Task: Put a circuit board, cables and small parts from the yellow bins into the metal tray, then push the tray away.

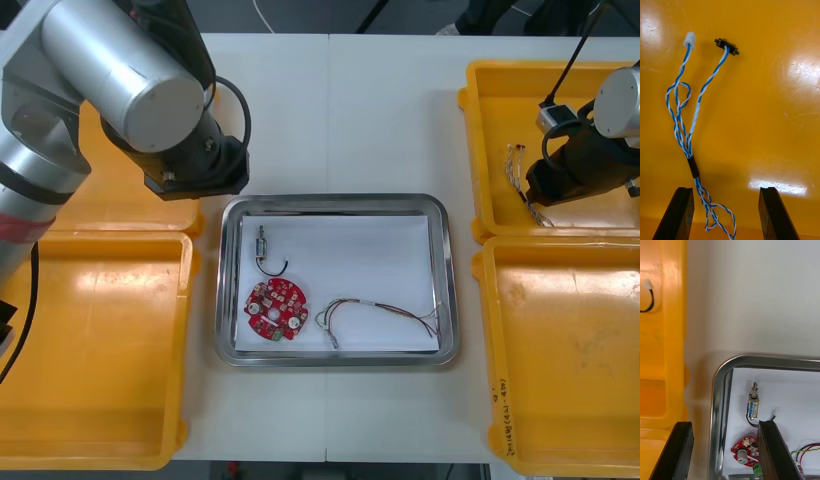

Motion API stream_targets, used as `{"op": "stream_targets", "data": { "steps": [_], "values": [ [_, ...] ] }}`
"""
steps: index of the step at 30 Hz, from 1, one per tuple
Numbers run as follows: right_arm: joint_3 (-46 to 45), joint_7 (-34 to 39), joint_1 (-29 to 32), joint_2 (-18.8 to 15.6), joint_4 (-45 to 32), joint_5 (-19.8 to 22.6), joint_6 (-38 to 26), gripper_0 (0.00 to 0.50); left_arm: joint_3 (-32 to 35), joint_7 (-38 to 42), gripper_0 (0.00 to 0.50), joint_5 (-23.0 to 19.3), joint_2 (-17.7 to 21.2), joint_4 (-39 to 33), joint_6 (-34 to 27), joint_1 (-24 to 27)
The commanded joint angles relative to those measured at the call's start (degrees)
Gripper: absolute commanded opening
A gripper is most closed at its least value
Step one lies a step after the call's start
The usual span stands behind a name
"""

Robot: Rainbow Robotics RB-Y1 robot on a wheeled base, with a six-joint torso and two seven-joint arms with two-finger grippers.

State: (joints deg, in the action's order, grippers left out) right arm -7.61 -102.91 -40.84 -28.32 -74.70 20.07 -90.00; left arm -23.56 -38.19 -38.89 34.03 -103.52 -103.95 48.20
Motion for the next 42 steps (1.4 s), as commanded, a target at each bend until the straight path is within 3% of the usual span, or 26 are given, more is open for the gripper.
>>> {"op": "stream_targets", "data": {
  "steps": [1, 17, 33, 42],
  "values": [
    [0.32, 2.10, -2.22, 1.60, -0.01, -1.26, 0.61, 0.500, 3.52, 5.23, 0.500, -1.10, 2.45, 0.60, -1.52, 4.53],
    [0.32, 3.16, -0.38, 2.48, 0.52, -0.47, 3.43, 0.500, 10.29, 5.58, 0.500, -1.45, 5.70, 17.03, 2.35, 9.81],
    [0.32, 4.21, 1.91, 2.75, 0.52, 0.76, 5.27, 0.500, 12.49, 5.14, 0.500, -1.01, 5.70, 34.00, 7.27, 15.52],
    [0.32, 5.18, 2.88, 2.83, 0.52, 1.55, 5.36, 0.500, 12.49, 5.32, 0.500, -0.83, 4.82, 40.50, 12.99, 16.49]
  ]
}}
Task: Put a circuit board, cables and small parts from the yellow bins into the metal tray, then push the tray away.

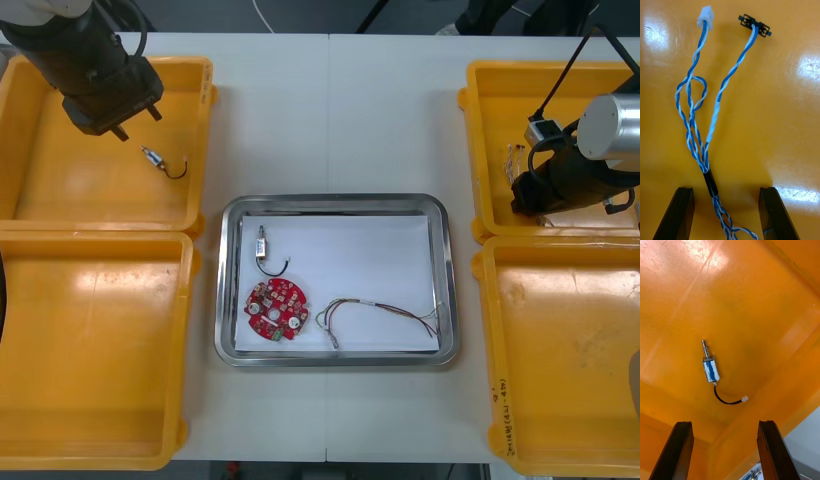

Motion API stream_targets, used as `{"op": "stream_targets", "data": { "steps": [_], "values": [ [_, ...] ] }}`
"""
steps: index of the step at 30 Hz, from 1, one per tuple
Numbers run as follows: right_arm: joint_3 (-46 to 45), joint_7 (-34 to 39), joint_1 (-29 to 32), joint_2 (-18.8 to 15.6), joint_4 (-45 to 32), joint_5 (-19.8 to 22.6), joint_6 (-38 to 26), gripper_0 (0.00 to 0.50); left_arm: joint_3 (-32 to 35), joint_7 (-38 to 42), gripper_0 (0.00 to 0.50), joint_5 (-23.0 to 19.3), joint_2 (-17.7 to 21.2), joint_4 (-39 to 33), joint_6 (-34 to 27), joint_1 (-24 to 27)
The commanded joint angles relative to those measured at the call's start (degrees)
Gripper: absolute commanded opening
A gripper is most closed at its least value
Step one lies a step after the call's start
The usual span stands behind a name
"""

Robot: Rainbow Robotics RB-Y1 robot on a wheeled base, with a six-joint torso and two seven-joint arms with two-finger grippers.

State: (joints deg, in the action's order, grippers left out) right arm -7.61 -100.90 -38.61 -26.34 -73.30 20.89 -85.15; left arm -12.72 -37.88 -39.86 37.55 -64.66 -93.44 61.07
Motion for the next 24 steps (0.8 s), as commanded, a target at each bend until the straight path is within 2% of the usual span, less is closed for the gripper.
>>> {"op": "stream_targets", "data": {
  "steps": [1, 5, 6, 7, 8, 10, 11, 12, 13, 24],
  "values": [
    [0.23, 3.26, 0.64, 0.85, -0.88, 0.82, 0.51, 0.500, 1.64, 4.92, 0.500, 0.31, 1.21, 2.17, 3.09, 3.62],
    [0.23, 3.70, 0.73, 0.94, -0.79, 1.26, 0.68, 0.500, 1.56, 4.75, 0.500, 0.31, 0.60, 4.36, 4.85, 3.62],
    [0.32, 3.87, 0.73, 0.94, -0.88, 1.26, 0.68, 0.484, 1.47, 4.75, 0.500, 0.31, 0.24, 5.24, 5.64, 3.62],
    [0.32, 3.87, 0.73, 0.94, -0.79, 1.35, 0.60, 0.398, 1.47, 4.75, 0.500, 0.22, 0.16, 5.95, 6.16, 3.62],
    [0.32, 4.05, 0.73, 0.94, -0.88, 1.35, 0.68, 0.287, 1.47, 4.66, 0.500, 0.14, -0.20, 6.83, 6.96, 3.62],
    [0.32, 4.22, 0.73, 0.85, -0.79, 1.44, 0.68, 0.111, 1.20, 4.49, 0.500, 0.22, -0.64, 8.32, 8.19, 3.62],
    [0.32, 4.31, 0.73, 0.94, -0.88, 1.52, 0.60, 0.053, 0.59, 4.31, 0.500, 0.14, -0.90, 9.29, 8.98, 3.62],
    [0.32, 4.40, 0.73, 0.94, -0.88, 1.52, 0.68, 0.021, -0.20, 4.31, 0.500, 0.14, -0.99, 9.90, 9.68, 3.62],
    [0.23, 4.49, 0.73, 0.85, -0.88, 1.61, 0.68, 0.000, -0.91, 4.49, 0.500, 0.22, -1.34, 10.25, 10.47, 3.62],
    [-0.39, 4.14, 0.38, 0.76, -1.94, 1.00, 1.04, 0.000, -2.58, 4.49, 0.500, 0.14, -2.83, 12.01, 11.88, 2.92]
  ]
}}
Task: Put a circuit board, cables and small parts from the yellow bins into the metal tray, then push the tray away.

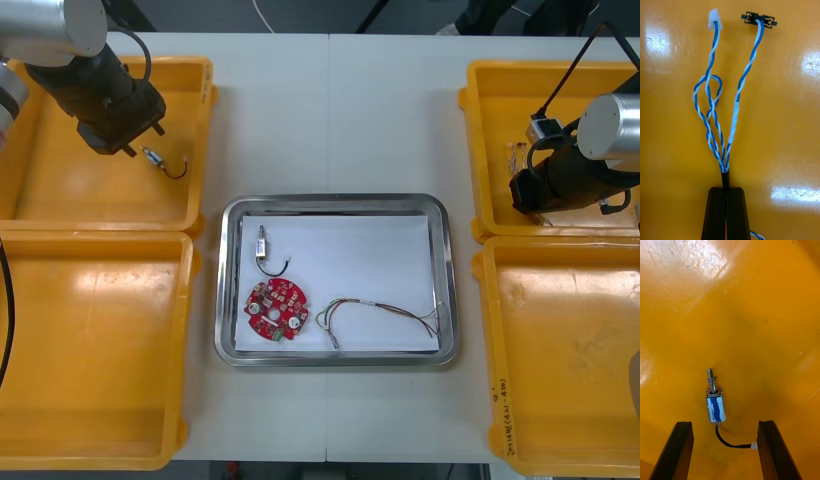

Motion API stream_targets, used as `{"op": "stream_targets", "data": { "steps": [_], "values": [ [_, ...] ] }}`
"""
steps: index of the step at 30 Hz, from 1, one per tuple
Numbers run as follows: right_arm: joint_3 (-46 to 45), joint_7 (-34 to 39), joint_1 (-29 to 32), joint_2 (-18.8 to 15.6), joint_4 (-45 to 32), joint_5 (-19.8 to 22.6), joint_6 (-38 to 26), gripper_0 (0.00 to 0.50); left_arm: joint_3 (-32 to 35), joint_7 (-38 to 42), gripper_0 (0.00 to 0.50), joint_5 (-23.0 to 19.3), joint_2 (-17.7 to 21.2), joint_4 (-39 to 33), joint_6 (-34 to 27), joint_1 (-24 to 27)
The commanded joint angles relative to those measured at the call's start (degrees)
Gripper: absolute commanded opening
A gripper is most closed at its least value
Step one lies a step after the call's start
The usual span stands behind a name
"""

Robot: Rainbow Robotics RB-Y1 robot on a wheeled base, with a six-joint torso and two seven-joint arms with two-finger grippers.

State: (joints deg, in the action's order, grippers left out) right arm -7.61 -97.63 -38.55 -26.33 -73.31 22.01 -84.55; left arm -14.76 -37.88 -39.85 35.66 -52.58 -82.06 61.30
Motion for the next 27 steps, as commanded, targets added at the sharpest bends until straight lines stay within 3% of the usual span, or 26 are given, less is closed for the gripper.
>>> {"op": "stream_targets", "data": {
  "steps": [1, 11, 20, 25, 27],
  "values": [
    [-0.83, 0.68, 0.05, 0.76, -2.63, -0.13, 0.00, 0.000, -0.53, 4.49, 0.500, 0.21, -1.12, -0.15, 0.58, 2.50],
    [-7.59, -0.46, -4.34, 0.41, -10.10, -0.30, -14.15, 0.000, -2.64, 4.66, 0.500, 0.92, -2.00, 0.99, 2.69, 1.63],
    [-8.12, -1.25, -5.05, -1.79, -20.20, 0.66, -24.78, 0.000, -3.26, 3.96, 0.500, 0.65, -2.53, 4.77, 4.98, 1.63],
    [-8.21, -2.57, -5.66, -2.14, -25.04, 1.81, -25.45, 0.000, -3.26, 3.61, 0.500, 0.48, -2.88, 6.17, 5.94, 1.54],
    [-8.21, -3.18, -5.66, -2.32, -27.24, 4.35, -25.45, 0.000, -3.26, 3.52, 0.500, 0.39, -3.23, 6.61, 6.12, 1.54]
  ]
}}
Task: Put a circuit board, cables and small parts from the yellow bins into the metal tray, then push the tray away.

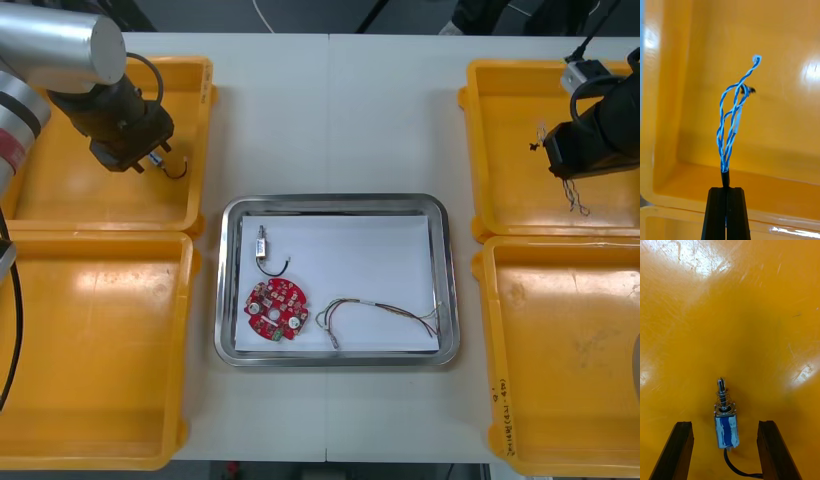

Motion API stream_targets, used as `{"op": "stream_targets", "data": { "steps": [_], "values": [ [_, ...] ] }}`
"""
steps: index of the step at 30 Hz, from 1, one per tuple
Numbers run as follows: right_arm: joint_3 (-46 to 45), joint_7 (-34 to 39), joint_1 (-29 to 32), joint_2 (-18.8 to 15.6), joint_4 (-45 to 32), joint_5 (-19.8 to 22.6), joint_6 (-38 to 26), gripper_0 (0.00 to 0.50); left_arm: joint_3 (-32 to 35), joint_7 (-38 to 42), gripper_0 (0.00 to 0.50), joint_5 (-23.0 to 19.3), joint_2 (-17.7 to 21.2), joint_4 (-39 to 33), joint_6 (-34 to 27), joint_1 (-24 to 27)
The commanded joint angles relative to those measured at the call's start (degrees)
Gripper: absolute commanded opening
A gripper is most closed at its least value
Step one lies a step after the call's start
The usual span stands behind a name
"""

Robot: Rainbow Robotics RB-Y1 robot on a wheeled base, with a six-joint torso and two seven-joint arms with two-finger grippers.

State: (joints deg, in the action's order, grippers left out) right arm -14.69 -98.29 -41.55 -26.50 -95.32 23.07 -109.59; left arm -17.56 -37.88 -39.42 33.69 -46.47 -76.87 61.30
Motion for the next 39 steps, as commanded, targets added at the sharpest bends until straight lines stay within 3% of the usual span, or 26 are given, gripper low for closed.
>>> {"op": "stream_targets", "data": {
  "steps": [1, 6, 12, 20, 22, 23, 24, 32, 39],
  "values": [
    [-1.13, -2.70, -2.75, -2.24, -5.67, 3.92, -0.41, 0.000, -0.46, 3.52, 0.500, -0.04, -1.25, 0.50, 0.93, 1.54],
    [-0.78, -4.37, -2.66, -2.77, -8.74, 10.07, -0.41, 0.000, -0.46, 3.17, 0.500, -0.13, -1.43, 1.47, 1.63, 1.45],
    [4.14, -6.12, -2.57, -4.00, -13.05, 14.64, -0.41, 0.000, -0.55, 2.90, 0.500, 0.05, -1.43, 1.56, 2.95, 0.49],
    [13.63, -8.76, -2.48, -4.00, -18.67, 15.69, -0.41, 0.000, -0.55, 2.55, 0.500, 0.05, -1.52, 1.56, 3.13, 0.40],
    [15.83, -9.29, -2.57, -3.82, -19.55, 15.87, -0.41, 0.000, -0.46, 2.55, 0.352, 0.05, -1.43, 1.56, 3.13, 0.40],
    [17.23, -9.73, -2.57, -3.56, -20.08, 16.13, -0.41, 0.000, -0.46, 2.46, 0.139, 0.05, -1.43, 1.56, 3.13, 0.40],
    [18.55, -10.17, -2.57, -3.29, -20.43, 16.31, -0.41, 0.000, -0.55, 2.38, 0.000, 0.05, -1.43, 1.56, 3.13, 0.40],
    [27.25, -12.98, -2.92, -1.62, -21.05, 16.84, -0.41, 0.000, -0.46, 1.85, 0.000, -0.13, -1.43, 1.47, 3.13, 0.40],
    [35.43, -14.65, -2.92, 0.31, -20.87, 14.46, -0.27, 0.000, -0.11, 1.59, 0.000, -0.65, -0.64, 1.12, 3.13, 0.40]
  ]
}}
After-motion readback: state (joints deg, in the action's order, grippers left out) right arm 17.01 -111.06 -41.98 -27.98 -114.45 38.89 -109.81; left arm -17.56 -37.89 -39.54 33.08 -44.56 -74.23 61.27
